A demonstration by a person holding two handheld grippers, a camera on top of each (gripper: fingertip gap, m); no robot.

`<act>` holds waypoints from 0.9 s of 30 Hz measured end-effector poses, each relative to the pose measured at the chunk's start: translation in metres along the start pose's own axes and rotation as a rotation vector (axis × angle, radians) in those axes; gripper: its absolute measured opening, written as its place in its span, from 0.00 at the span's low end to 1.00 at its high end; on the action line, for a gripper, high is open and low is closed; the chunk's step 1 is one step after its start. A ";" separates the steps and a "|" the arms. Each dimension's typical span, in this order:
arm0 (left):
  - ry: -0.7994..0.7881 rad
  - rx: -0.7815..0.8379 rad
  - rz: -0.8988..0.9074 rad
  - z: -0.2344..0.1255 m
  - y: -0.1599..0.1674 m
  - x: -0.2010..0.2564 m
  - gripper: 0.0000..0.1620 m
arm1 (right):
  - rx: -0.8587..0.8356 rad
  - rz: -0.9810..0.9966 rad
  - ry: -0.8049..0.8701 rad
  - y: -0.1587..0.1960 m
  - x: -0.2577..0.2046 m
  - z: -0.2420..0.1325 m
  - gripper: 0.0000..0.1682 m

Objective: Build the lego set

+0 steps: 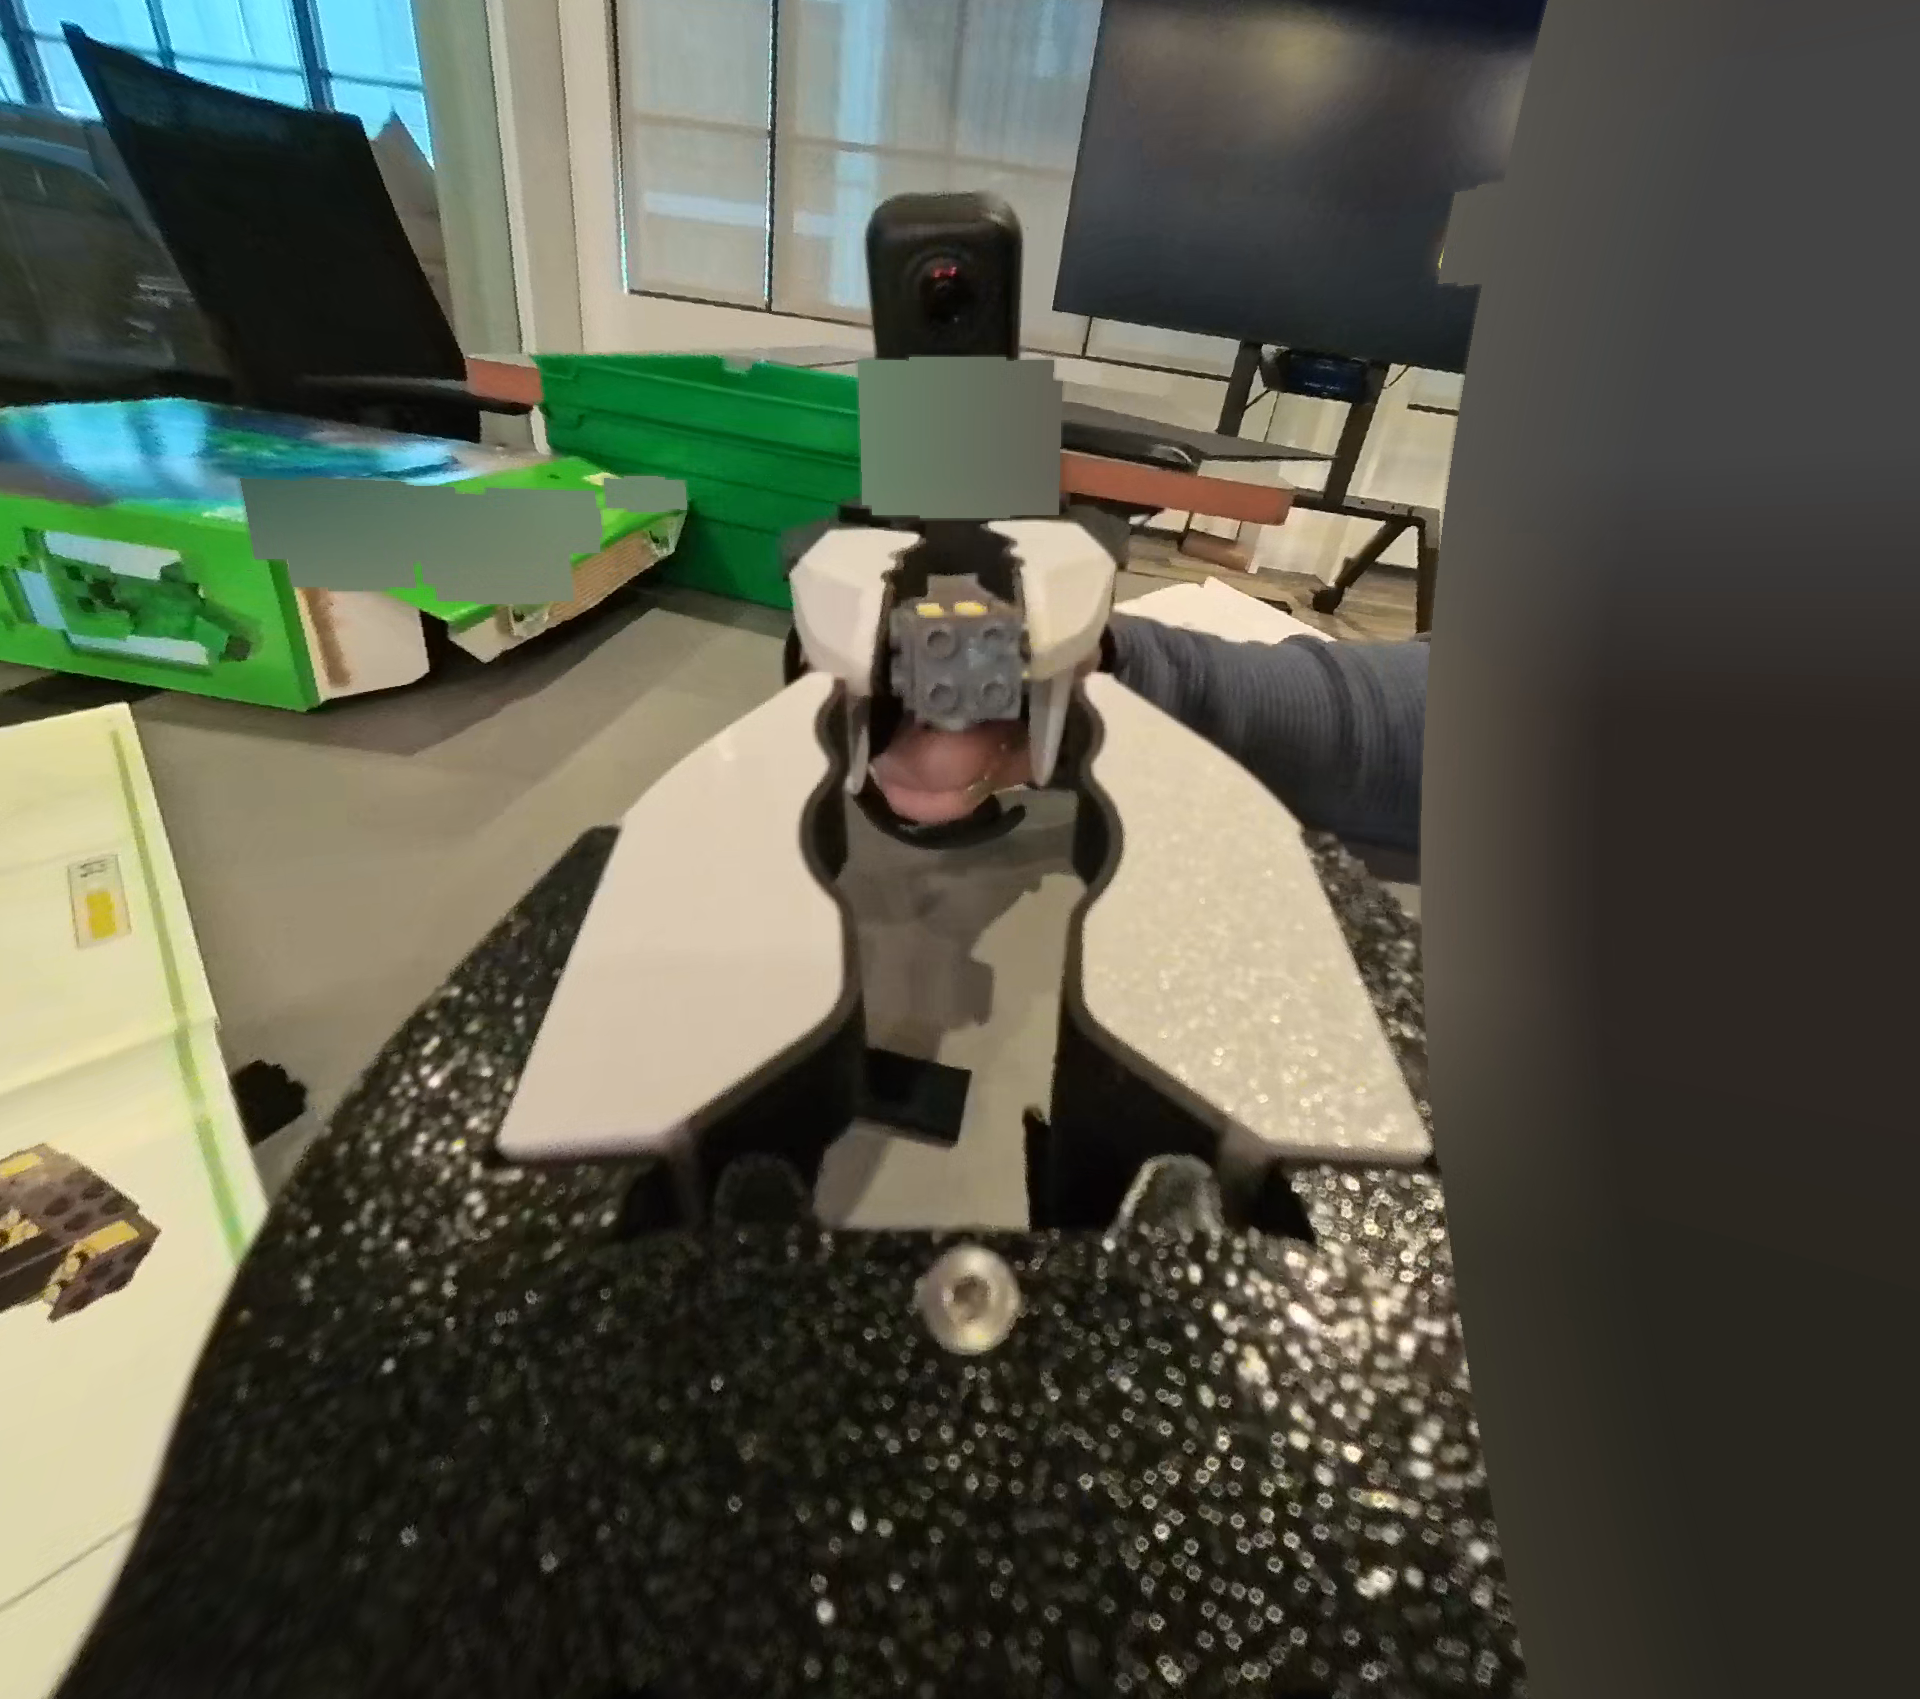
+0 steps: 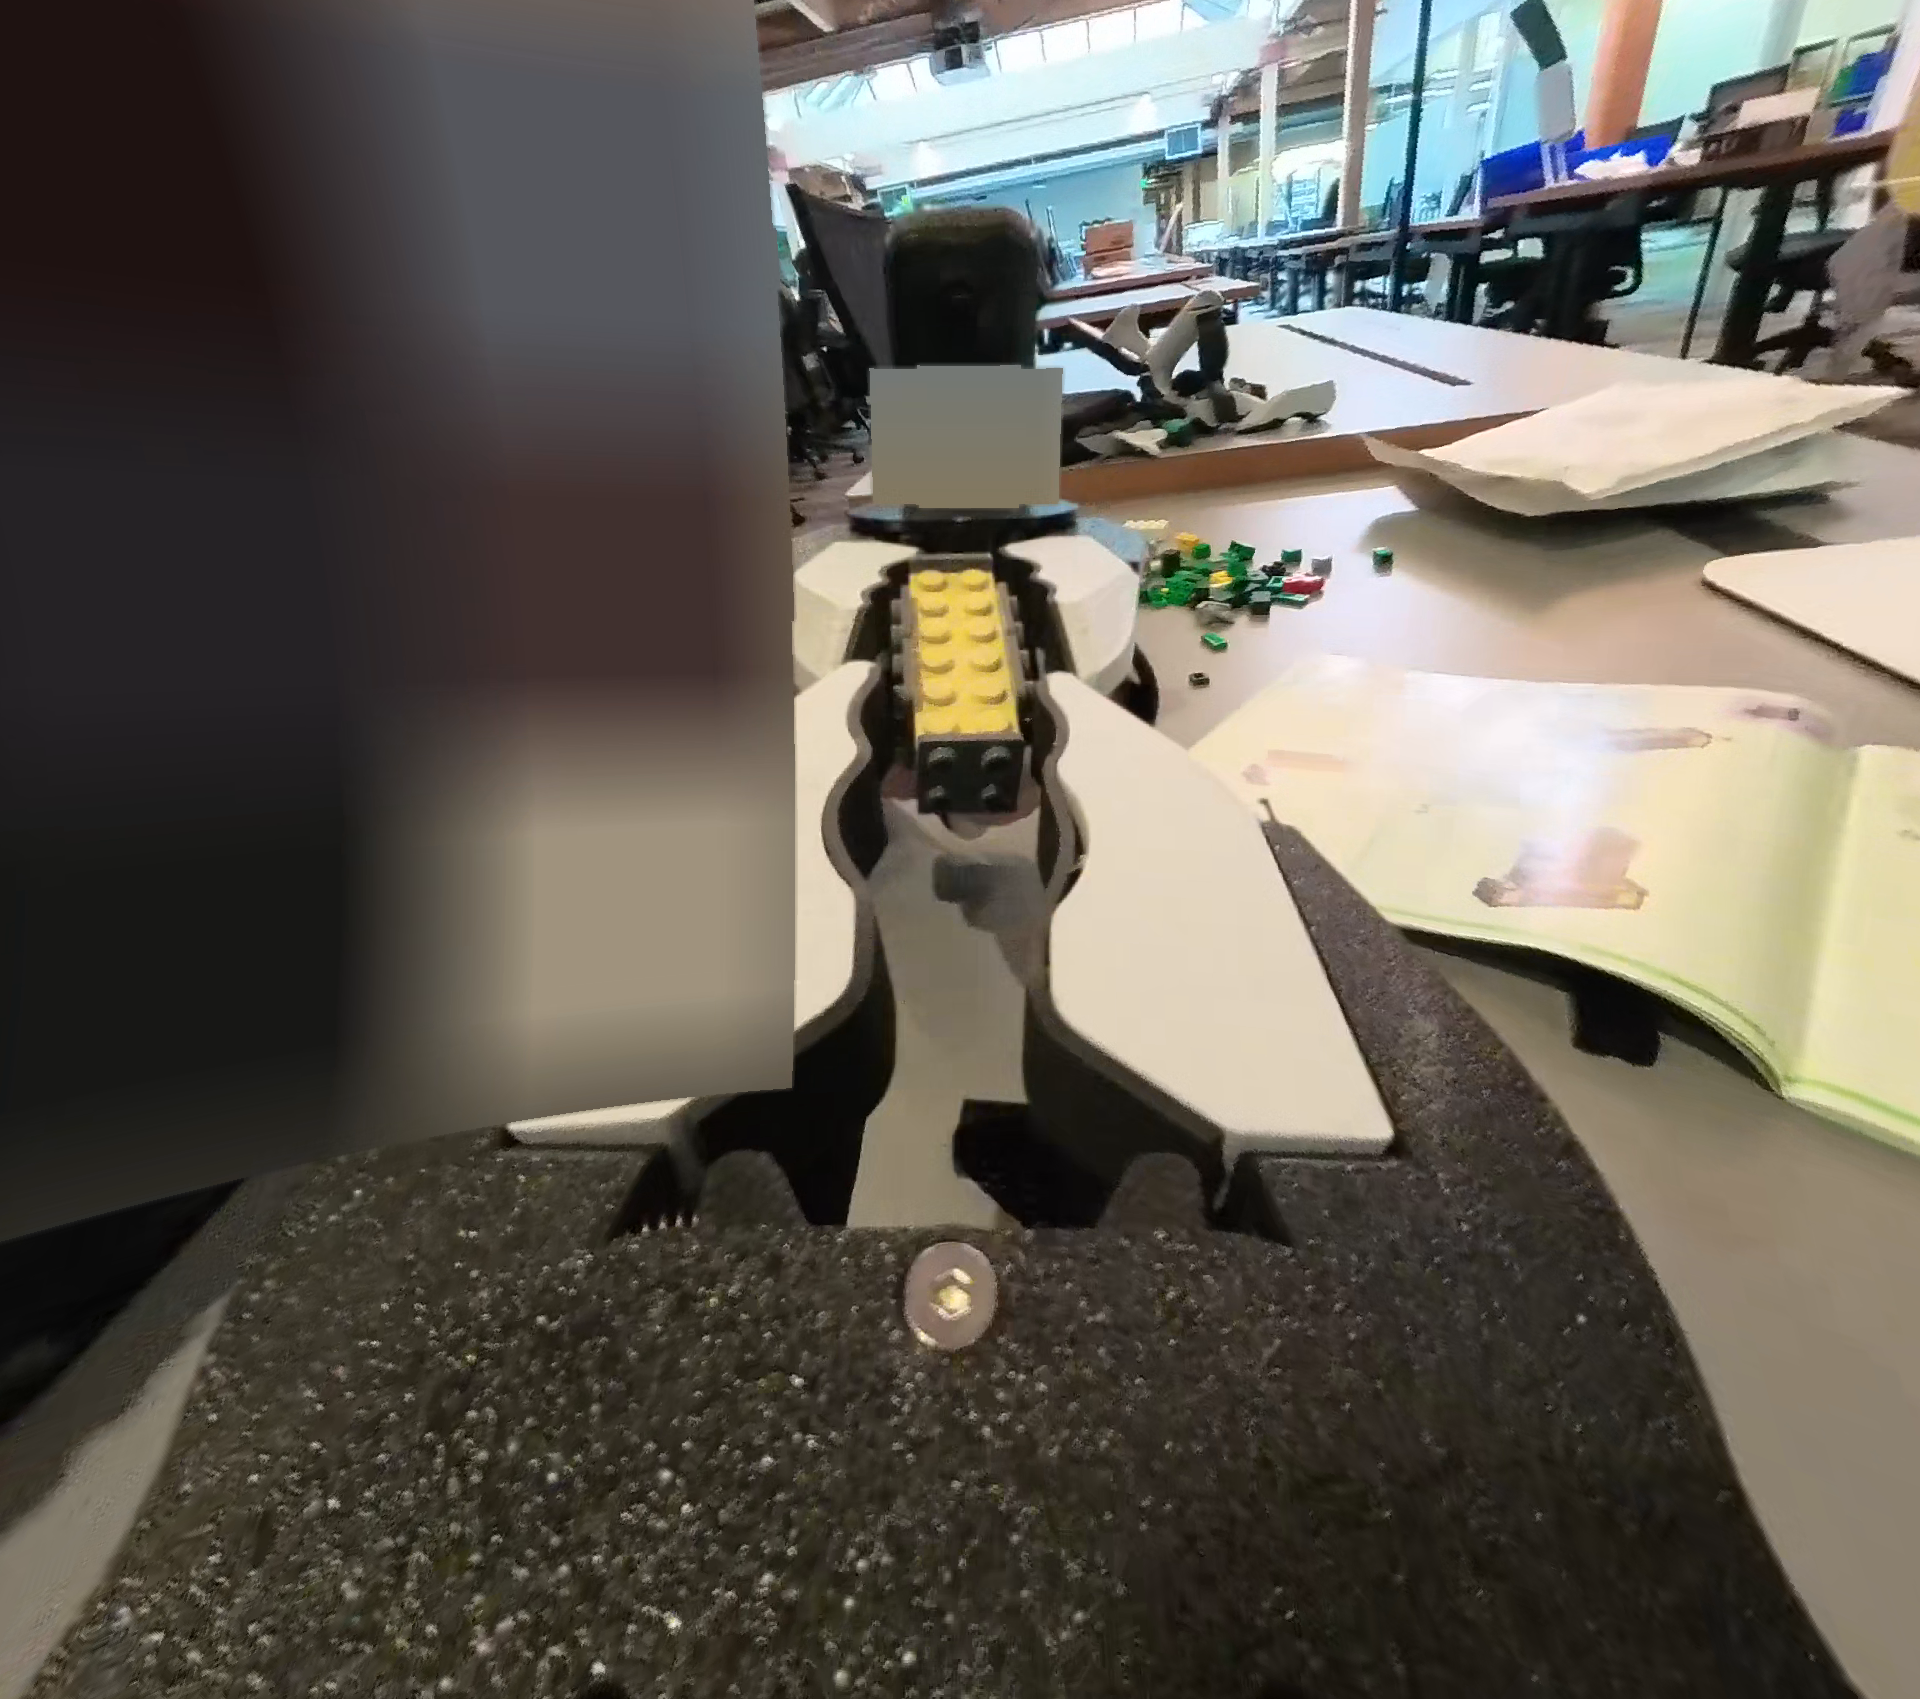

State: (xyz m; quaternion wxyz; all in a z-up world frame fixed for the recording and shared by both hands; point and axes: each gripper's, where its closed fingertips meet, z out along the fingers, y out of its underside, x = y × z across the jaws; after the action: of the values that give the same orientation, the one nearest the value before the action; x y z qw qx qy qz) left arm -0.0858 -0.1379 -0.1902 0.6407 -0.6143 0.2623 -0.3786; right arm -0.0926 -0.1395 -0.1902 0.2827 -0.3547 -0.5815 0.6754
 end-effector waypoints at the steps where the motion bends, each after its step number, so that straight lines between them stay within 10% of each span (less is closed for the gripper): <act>1: -0.008 0.019 0.012 0.000 -0.002 0.000 0.22 | -0.006 -0.013 0.002 0.001 -0.001 0.002 0.15; 27: -0.021 -0.064 0.068 -0.009 0.004 -0.009 0.20 | -0.160 -0.151 0.153 0.013 0.008 -0.002 0.13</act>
State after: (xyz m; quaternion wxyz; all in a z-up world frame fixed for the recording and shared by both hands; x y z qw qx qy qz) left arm -0.0976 -0.1362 -0.1963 0.6358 -0.6291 0.2883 -0.3419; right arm -0.0953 -0.1344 -0.2045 0.3472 -0.3818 -0.6352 0.5746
